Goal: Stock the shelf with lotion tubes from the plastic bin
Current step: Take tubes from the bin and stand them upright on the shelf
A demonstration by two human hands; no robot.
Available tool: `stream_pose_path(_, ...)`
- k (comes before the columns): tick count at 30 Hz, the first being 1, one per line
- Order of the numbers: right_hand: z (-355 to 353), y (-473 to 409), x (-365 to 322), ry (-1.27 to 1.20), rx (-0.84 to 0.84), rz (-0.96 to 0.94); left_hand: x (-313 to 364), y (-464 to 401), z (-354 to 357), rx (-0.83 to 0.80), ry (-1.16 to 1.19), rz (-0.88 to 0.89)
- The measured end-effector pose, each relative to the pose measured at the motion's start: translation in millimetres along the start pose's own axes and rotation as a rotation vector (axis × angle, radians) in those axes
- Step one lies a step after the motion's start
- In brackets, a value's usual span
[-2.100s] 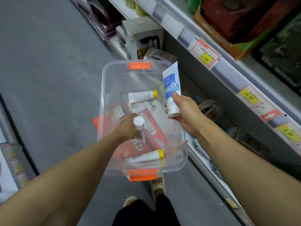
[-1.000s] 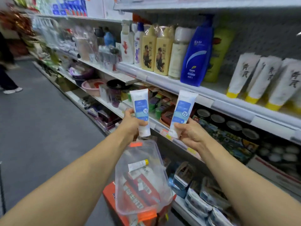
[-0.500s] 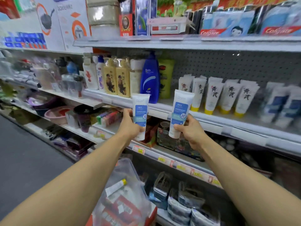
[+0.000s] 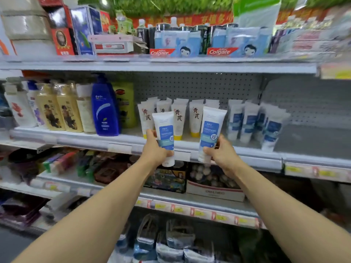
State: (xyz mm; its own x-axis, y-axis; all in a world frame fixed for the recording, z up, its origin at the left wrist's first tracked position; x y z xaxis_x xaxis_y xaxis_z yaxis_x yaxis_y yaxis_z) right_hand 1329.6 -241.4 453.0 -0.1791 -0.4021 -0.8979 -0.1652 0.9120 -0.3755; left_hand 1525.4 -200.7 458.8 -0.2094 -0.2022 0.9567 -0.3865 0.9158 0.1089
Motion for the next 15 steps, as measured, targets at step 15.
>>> stream_pose_path(15, -155, -45, 52, 0.26, 0.268, 0.031, 65, -37, 179, -0.14, 0.032, 0.155)
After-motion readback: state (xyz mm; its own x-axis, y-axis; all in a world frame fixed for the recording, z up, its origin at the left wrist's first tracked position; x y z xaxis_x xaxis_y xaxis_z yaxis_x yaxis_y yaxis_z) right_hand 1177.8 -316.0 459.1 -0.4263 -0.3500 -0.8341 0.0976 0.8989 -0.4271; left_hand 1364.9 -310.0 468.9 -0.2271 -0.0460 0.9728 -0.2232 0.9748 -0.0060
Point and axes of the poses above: each hand's wrist, its own y-axis away from the middle knuckle, its own z-axis out of the palm, x = y × z, the point moved 6 cm from there along -y, towards the middle knuckle, and after that the axes turned 14 degrees about -z, right-handed, at the moved point
